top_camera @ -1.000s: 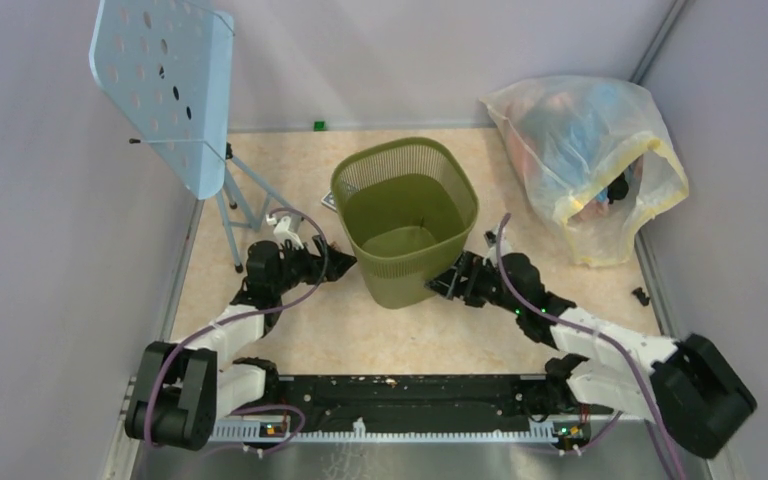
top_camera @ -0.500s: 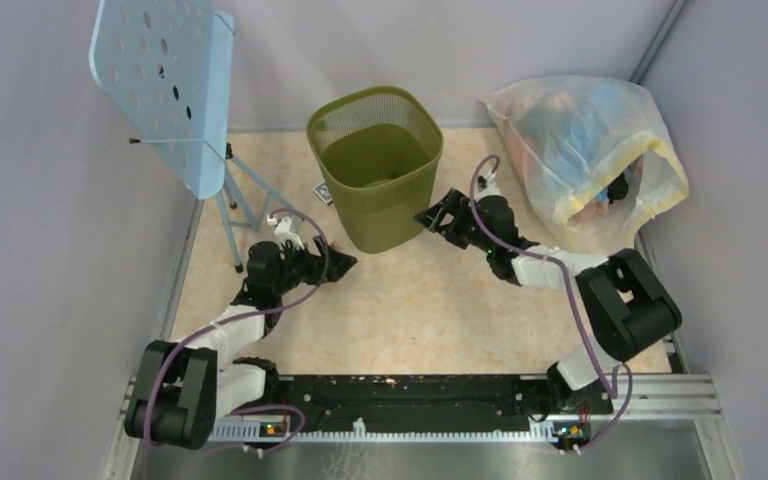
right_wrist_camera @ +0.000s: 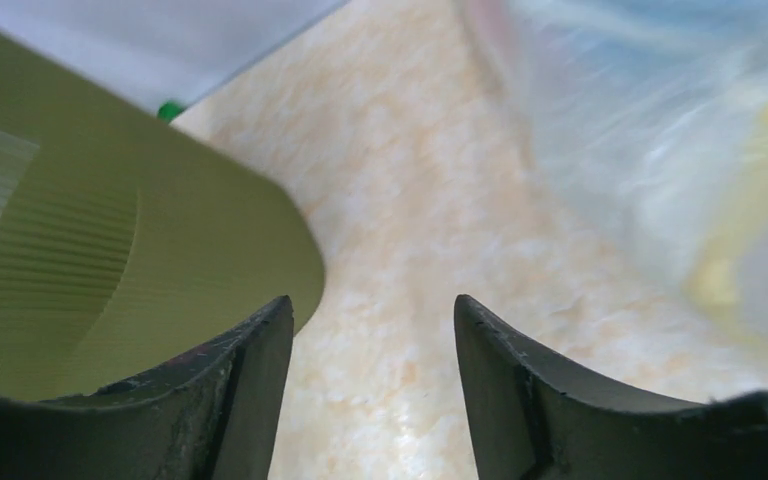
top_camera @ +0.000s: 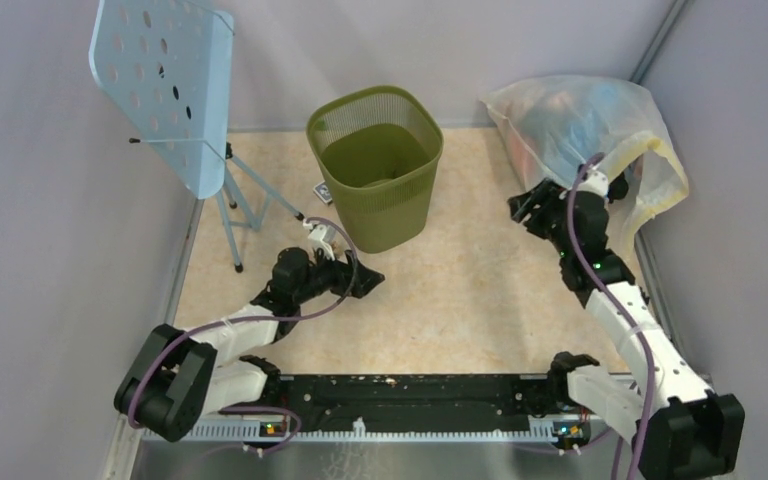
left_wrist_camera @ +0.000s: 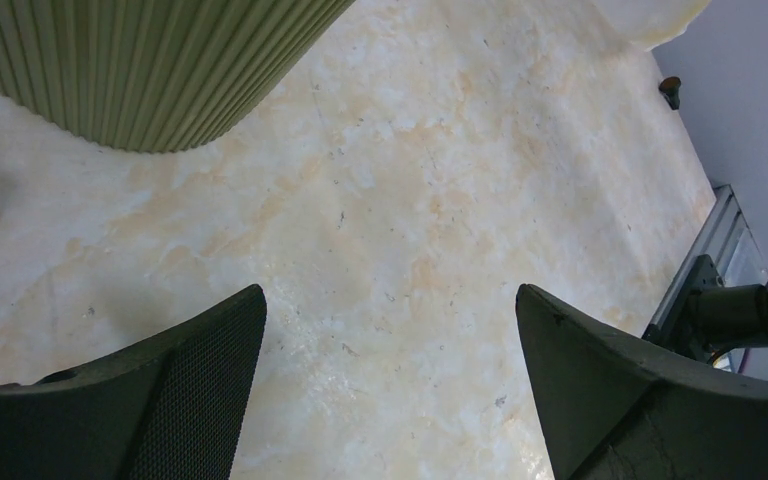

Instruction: Put the trash bags into the trash bin

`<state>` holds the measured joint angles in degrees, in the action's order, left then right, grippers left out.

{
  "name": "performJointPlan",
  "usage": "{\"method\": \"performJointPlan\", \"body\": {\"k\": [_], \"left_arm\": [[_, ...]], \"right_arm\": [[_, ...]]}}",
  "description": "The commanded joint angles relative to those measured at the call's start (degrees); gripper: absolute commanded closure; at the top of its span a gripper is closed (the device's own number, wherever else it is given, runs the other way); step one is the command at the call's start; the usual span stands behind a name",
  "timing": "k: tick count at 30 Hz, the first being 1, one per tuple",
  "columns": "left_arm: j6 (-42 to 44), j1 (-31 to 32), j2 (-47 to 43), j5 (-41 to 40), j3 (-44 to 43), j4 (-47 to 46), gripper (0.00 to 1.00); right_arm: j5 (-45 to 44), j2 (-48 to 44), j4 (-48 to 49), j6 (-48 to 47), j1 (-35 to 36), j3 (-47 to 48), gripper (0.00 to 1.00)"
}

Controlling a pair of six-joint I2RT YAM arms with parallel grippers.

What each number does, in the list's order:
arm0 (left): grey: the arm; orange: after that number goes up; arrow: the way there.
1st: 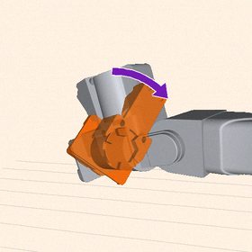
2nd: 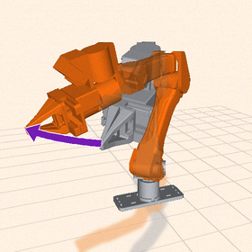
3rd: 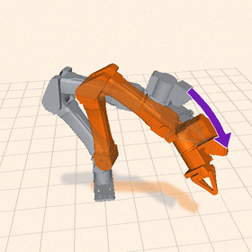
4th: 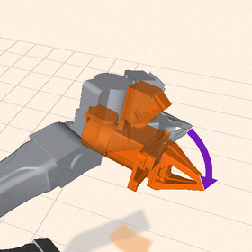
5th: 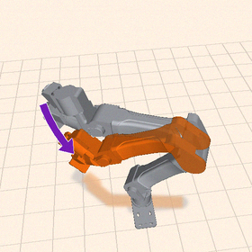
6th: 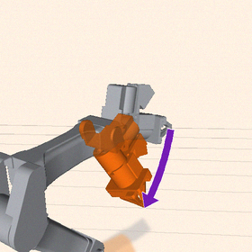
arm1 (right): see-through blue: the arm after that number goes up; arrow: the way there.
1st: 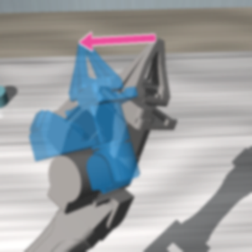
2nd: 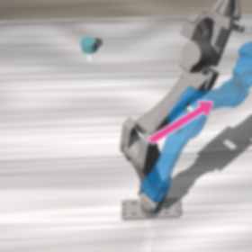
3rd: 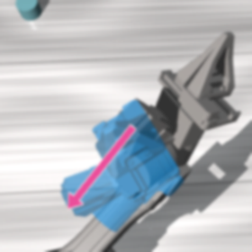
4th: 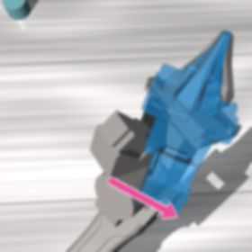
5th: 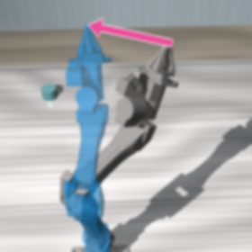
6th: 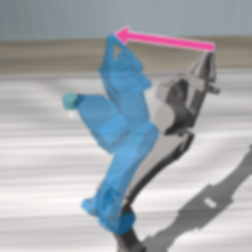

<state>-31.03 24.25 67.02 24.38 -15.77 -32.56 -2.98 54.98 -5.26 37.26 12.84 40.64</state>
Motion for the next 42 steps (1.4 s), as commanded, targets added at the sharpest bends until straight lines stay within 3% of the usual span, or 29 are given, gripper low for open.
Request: {"method": "performJointPlan", "body": {"k": [1, 11, 17, 25, 29, 31, 39, 42], "left_arm": [[2.35, 1.26, -0.61, -2.7, -2.16, -1.96, 0.01], [2.86, 2.36, -2.28, -1.22, -2.16, -1.43, 0.01], [2.64, 2.55, -2.6, -0.58, -2.33, -1.24, 0.01], [2.72, 2.63, -2.62, -0.99, -2.88, -0.16, 0.01], [3.02, 2.6, -3.15, -1.64, -2.69, -0.05, 0.01], [3.3, 2.63, -2.93, -2.3, -2.87, 0.75, 0.01], [3.97, 2.66, -1.67, -2.83, -3.86, 2.39, 0.01], [4.34, 2.67, -0.66, -3.2, -4.62, 3.49, 0.01]], "right_arm": [[-2.94, -2.87, -10.12, -5.38, -6.56, 5.74, 0.42], [-2.48, -6.45, -9.98, 3.46, -26.65, 4.0, 0.57], [6.31, -2.19, -0.66, 15.52, -35.44, -2.11, 0.58], [0.59, 4.34, 11.35, 28.75, -36.62, -6.89, 0.56], [-1.01, 7.9, 16.9, 35.19, -37.14, -8.39, 0.4], [-2.0, 9.18, 19.82, 38.4, -37.41, -9.0, 0.39], [0.94, 20.72, 27.04, 45.44, -37.36, -3.7, 0.37], [2.67, 23.9, 25.64, 44.69, -36.46, 0.64, 0.29]]}}
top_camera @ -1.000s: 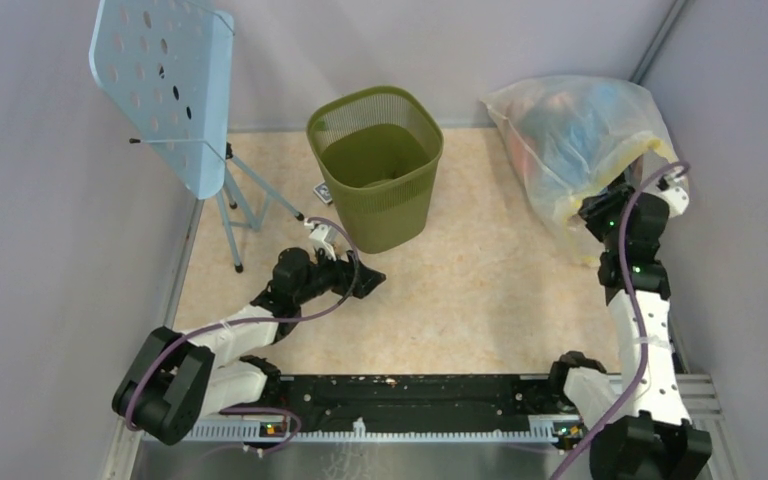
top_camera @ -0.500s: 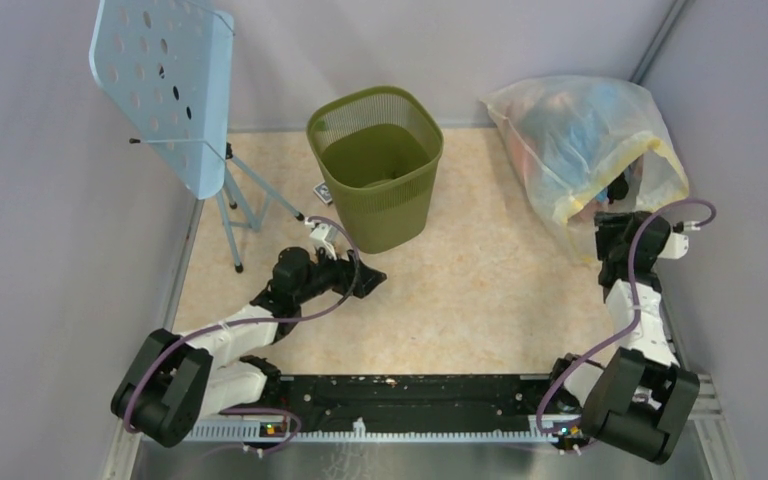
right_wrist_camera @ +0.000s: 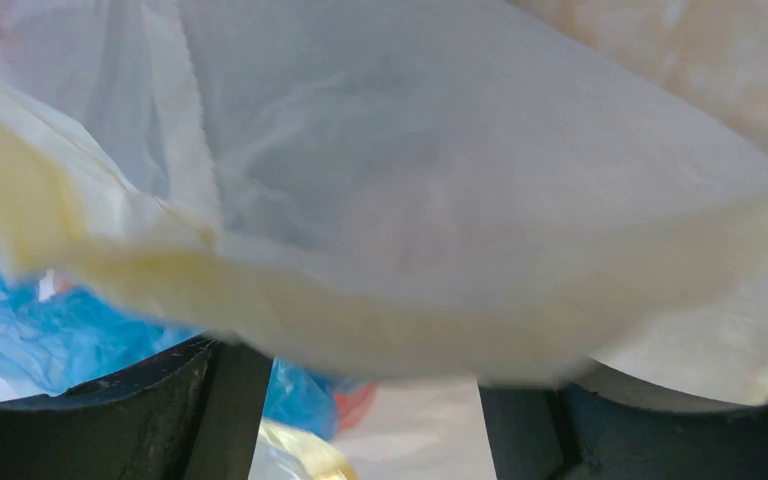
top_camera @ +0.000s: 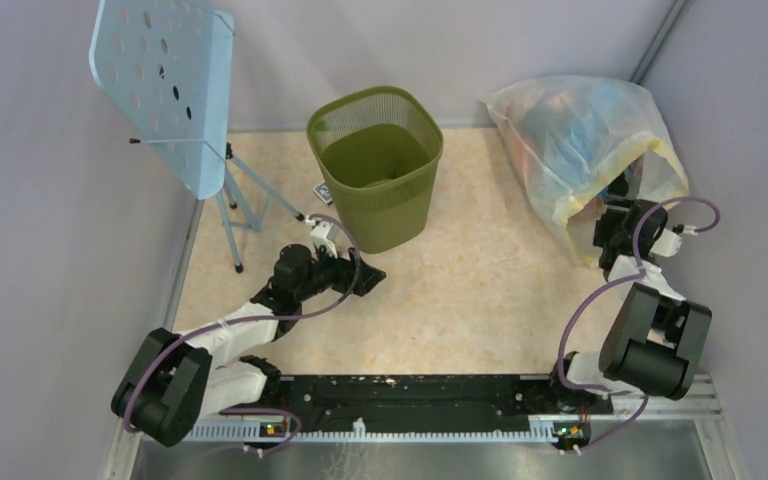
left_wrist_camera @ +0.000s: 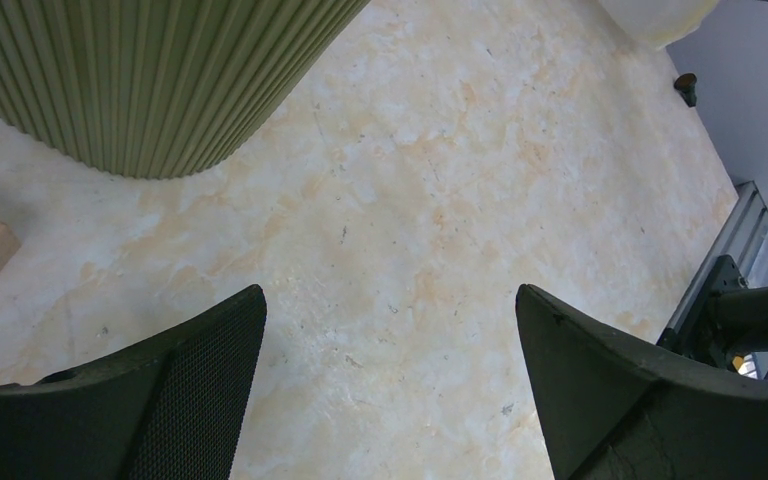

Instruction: Put the trash bags into the trash bin

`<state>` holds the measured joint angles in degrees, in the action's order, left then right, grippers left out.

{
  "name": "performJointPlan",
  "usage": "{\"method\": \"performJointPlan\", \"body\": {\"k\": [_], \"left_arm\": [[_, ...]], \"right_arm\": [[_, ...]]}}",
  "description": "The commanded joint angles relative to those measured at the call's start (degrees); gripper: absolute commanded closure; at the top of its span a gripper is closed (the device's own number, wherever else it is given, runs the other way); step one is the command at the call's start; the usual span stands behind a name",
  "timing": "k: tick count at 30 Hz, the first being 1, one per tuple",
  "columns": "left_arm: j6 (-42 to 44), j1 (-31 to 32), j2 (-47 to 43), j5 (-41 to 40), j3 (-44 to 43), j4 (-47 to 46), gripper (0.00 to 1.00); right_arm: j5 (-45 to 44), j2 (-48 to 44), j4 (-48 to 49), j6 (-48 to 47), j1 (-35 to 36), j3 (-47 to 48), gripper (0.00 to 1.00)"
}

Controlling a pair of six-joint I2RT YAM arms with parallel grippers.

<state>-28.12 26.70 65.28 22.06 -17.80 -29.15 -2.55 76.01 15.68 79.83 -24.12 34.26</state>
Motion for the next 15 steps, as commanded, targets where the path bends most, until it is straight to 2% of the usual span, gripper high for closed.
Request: {"method": "performJointPlan", "body": {"k": [1, 5, 9, 11, 14, 15], "left_arm": [[1.4, 0.21, 1.39, -0.77, -2.74, 0.2, 0.01], [1.64, 0.28, 2.32, -0.85, -3.26, 0.74, 0.01], [2.0, 0.28, 2.54, -1.17, -3.4, 0.92, 0.01], [2.14, 0.31, 2.56, -1.25, -3.45, 0.9, 0.01], [2.48, 0.35, 2.67, -1.6, -3.55, 1.45, 0.01], [2.6, 0.37, 2.62, -1.82, -3.62, 1.66, 0.01]], "right_arm": [[1.65, 3.26, 4.74, 2.69, 0.98, 7.43, 0.25], [0.68, 4.19, 7.24, 3.77, 1.24, 8.15, 0.23], [4.27, 7.15, 9.84, 2.04, 1.22, 11.41, 0.33], [6.34, 8.68, 8.51, 0.15, 1.28, 14.27, 0.43], [6.94, 8.51, 9.36, -0.43, 1.37, 14.54, 0.63], [6.9, 7.97, 9.32, -0.85, 1.32, 14.4, 0.76]]}}
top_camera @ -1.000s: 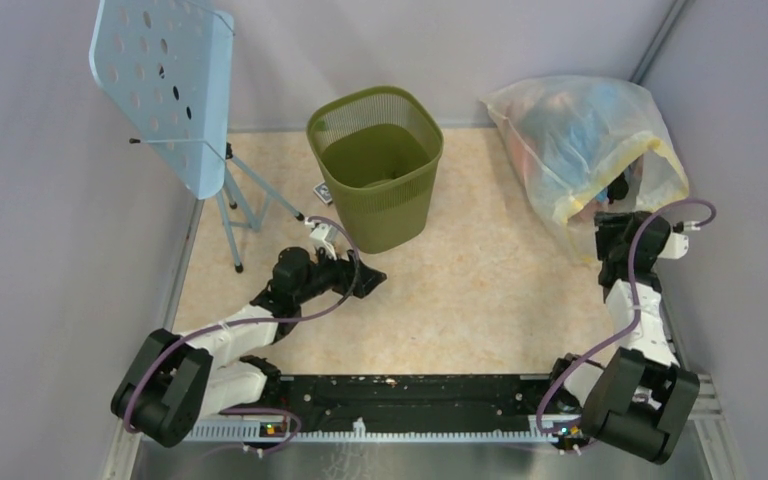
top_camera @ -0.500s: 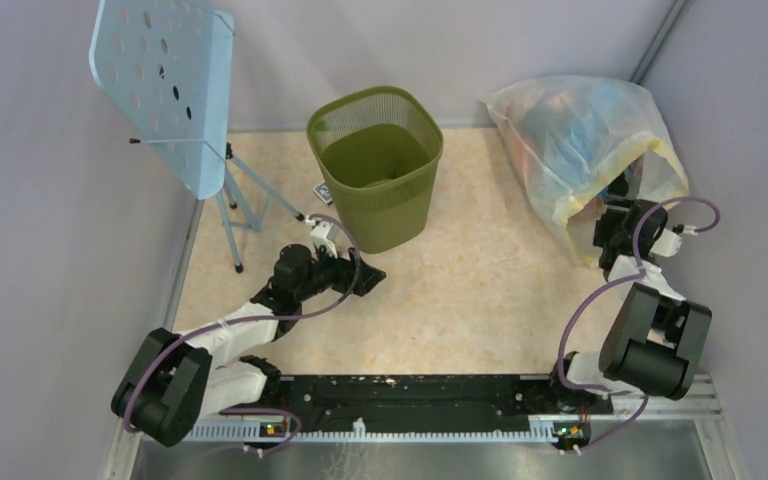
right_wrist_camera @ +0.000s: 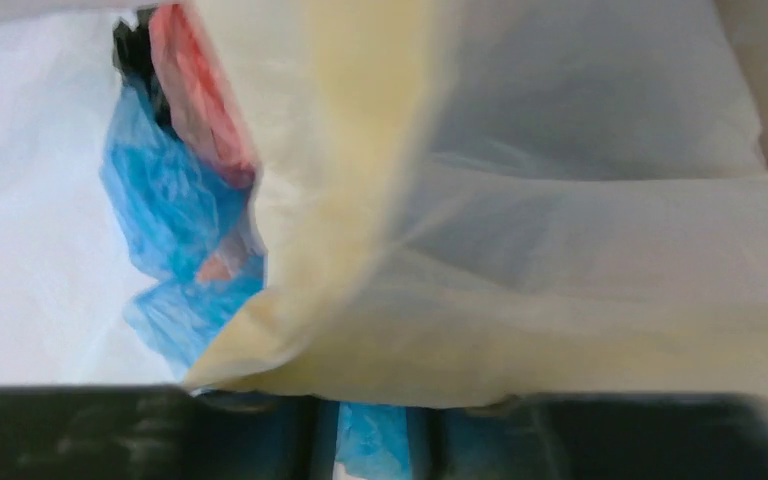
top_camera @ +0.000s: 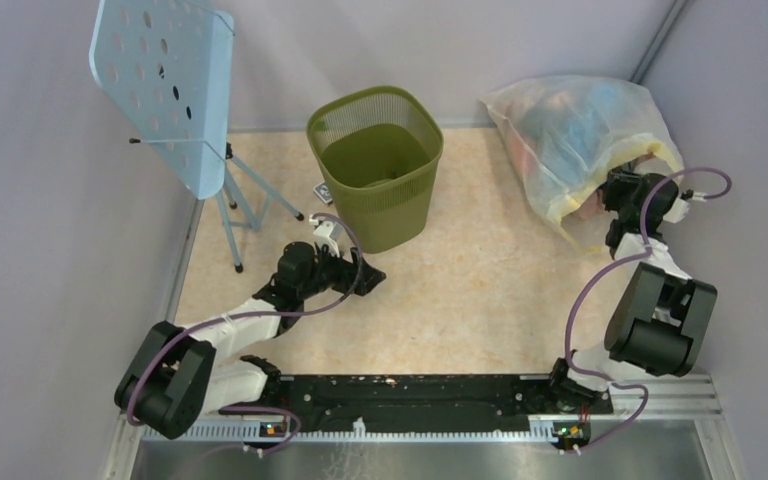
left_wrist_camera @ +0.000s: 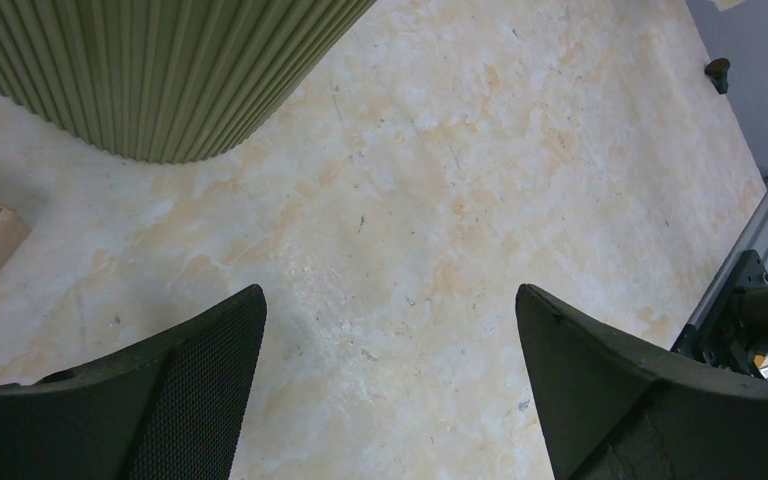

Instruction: Put the trash bags into the trash bin

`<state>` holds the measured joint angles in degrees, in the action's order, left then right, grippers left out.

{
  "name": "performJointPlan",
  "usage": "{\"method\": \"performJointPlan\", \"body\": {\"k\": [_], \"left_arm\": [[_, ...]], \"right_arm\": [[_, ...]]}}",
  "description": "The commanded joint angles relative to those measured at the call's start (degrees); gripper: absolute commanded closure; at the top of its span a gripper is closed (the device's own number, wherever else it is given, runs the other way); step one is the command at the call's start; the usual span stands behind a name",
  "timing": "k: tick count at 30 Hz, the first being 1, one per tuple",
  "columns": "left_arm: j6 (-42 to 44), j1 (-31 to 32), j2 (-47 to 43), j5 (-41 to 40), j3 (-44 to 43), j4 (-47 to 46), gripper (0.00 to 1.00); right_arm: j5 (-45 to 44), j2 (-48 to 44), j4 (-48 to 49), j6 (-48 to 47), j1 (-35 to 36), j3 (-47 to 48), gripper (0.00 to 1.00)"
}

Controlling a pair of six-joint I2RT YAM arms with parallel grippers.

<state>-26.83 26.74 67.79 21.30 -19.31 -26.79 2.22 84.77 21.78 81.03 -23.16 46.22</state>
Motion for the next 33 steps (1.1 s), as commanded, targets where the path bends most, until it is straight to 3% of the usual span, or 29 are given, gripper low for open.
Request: {"method": "performJointPlan", "body": {"k": [1, 3, 7, 14, 19, 22, 28, 31, 33], "left_arm": [[1.45, 0.31, 0.08, -1.18, -2.13, -0.5, 0.01], [1.58, 0.32, 0.07, -1.4, -2.13, -0.46, 0.01], [1.77, 0.29, -0.16, -1.58, -2.13, -0.23, 0.01], [1.96, 0.33, -1.12, -2.01, -1.79, 0.07, 0.01], [1.87, 0.36, -1.15, -1.81, -2.03, 0.28, 0.01], [2.03, 0.44, -1.5, -2.54, -2.25, 1.16, 0.01], [2.57, 0.48, -3.37, -3.72, -1.66, 1.44, 0.01], [2.53, 0.5, -3.83, -3.56, -1.28, 0.98, 0.01], [2.72, 0.5, -3.83, -3.52, -1.09, 0.63, 0.01]], "right_arm": [[2.03, -1.44, 2.55, -2.53, 0.31, 2.46, 0.92], [2.3, -3.0, 0.32, -3.69, 0.3, 2.79, 1.0], [1.22, -9.3, -7.38, -11.81, 0.38, 3.97, 1.0], [-12.97, -26.53, -18.78, -20.07, 0.26, 2.32, 1.0], [-16.96, -33.48, -25.76, -28.15, 0.22, 7.3, 1.0], [-13.22, -36.35, -28.07, -34.16, 0.24, 11.54, 1.0], [10.18, -39.79, -31.14, -37.73, 1.89, 15.32, 1.0], [17.28, -39.5, -33.26, -39.33, 8.19, 16.99, 1.0], [19.13, -38.81, -33.77, -41.62, 16.56, 17.69, 1.0]]}}
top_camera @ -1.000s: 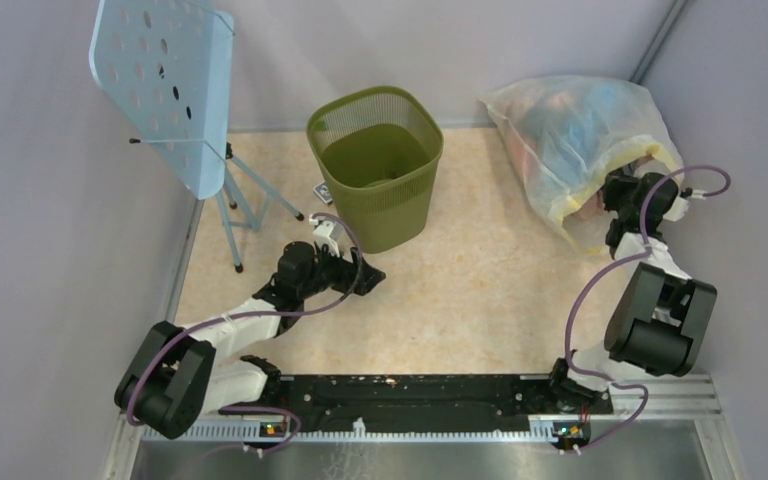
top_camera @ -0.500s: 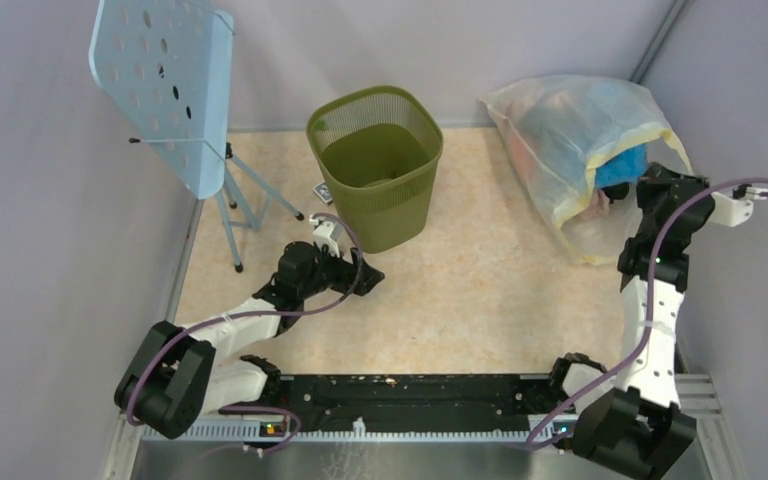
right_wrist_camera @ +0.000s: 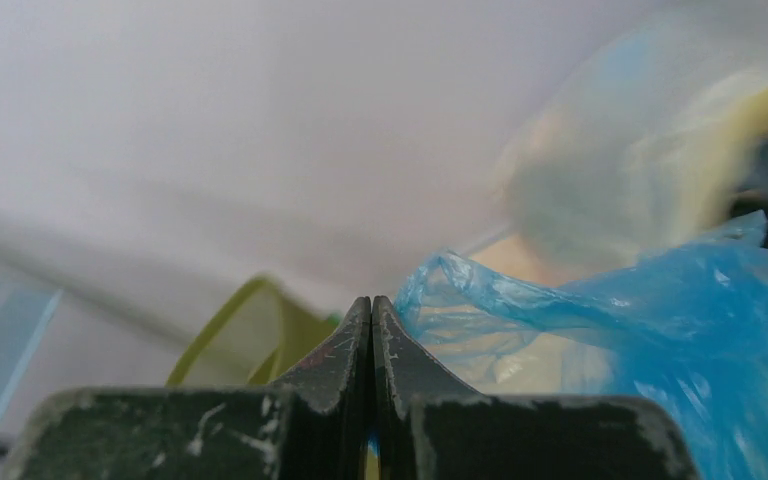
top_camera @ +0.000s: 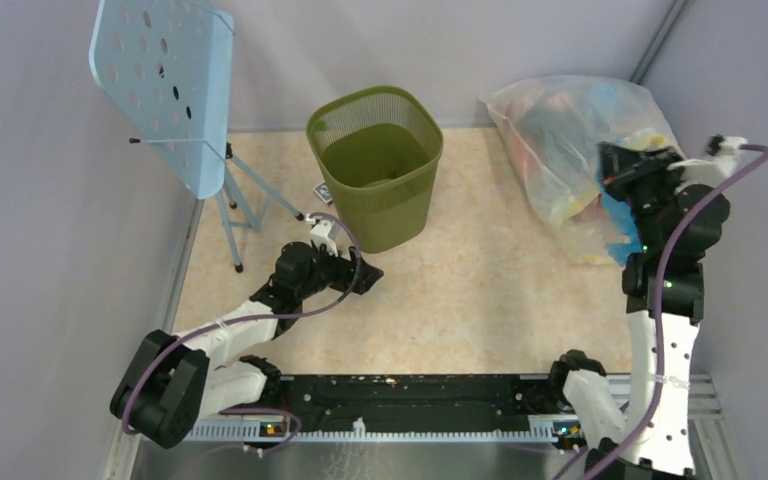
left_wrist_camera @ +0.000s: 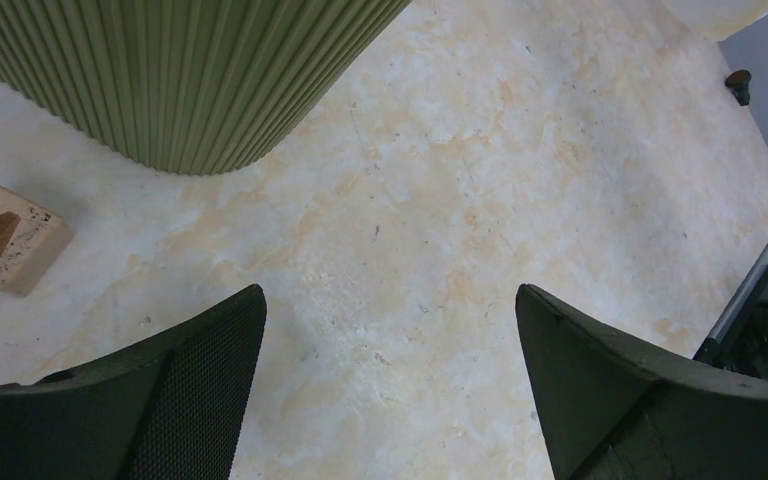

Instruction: Put the trash bags into the trash bin

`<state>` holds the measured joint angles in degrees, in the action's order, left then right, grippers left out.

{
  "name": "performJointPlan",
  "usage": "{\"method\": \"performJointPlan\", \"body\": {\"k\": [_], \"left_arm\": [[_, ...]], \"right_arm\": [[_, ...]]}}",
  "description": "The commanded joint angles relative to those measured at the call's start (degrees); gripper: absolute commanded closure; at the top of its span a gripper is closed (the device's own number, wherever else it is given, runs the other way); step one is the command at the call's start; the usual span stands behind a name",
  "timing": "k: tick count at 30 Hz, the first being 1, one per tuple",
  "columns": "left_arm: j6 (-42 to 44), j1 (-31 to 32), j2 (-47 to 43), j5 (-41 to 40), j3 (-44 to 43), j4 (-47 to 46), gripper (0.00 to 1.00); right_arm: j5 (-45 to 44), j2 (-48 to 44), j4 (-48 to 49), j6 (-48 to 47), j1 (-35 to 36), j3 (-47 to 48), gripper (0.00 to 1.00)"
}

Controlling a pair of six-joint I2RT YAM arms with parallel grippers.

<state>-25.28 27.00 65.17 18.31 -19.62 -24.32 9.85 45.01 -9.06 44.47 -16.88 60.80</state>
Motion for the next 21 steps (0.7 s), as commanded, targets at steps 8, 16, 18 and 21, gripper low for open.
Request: {"method": "performJointPlan", "body": {"k": [8, 16, 18, 21], "left_arm": [[2.15, 0.37, -1.06, -0.64, -0.66, -2.26, 0.01], [5.12, 0.76, -10.87, -2.85, 5.51, -6.5, 0.01], [5.16, 0.76, -11.88, -4.31, 5.53, -5.28, 0.01], [4.56, 0.77, -11.49, -5.3, 4.76, -3.65, 0.01]], "right_arm": [[5.89, 8.85, -7.31, -15.69, 46.87, 5.04, 1.0], [-0.06, 16.5, -8.18, -18.77, 58.35, -2.11, 1.0], [2.21, 15.51, -5.25, -18.16, 58.35, -7.16, 1.0], [5.76, 13.7, -0.46, -17.14, 58.37, -13.8, 1.0]]}}
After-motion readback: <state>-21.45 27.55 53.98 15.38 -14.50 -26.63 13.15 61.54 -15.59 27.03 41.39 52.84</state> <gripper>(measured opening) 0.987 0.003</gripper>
